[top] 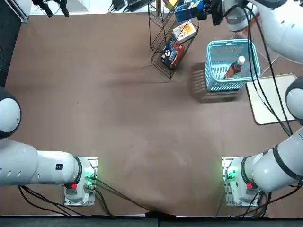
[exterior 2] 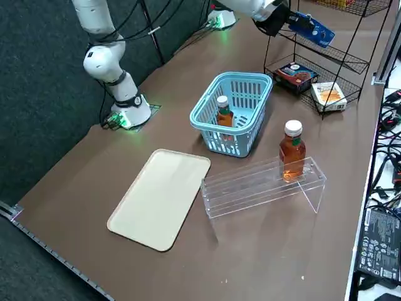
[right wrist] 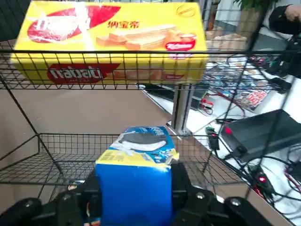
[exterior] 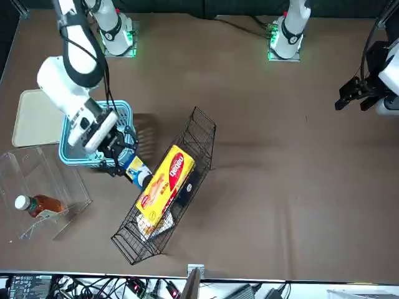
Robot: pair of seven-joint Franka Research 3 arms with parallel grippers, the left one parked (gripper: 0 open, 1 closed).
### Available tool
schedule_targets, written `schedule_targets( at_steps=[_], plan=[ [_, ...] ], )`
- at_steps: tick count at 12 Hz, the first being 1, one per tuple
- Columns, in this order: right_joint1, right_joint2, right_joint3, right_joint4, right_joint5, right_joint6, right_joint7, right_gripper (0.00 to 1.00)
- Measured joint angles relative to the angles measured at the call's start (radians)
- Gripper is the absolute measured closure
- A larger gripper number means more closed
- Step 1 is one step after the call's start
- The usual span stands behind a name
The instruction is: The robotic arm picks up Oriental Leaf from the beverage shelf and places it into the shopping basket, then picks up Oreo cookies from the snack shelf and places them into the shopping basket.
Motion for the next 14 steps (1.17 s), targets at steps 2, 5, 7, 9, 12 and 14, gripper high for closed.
schedule_targets(
  at_steps=[2,5,7,9,12,14],
  plan=[
    [-0.013,-0.047,-0.001,-0.040,0.000,-0.001,-0.001,0.37],
    [-0.025,-0.103,-0.001,-0.083,0.000,-0.010,-0.003,0.38],
    [-0.036,-0.138,-0.001,-0.114,0.000,-0.024,-0.008,0.38],
    [-0.060,-0.177,-0.001,-0.146,-0.009,-0.057,-0.018,0.38],
    [-0.127,-0.232,-0.002,-0.181,-0.057,-0.151,-0.021,0.39],
    [-0.203,-0.258,-0.004,-0.192,-0.141,-0.262,0.002,0.39]
  ],
)
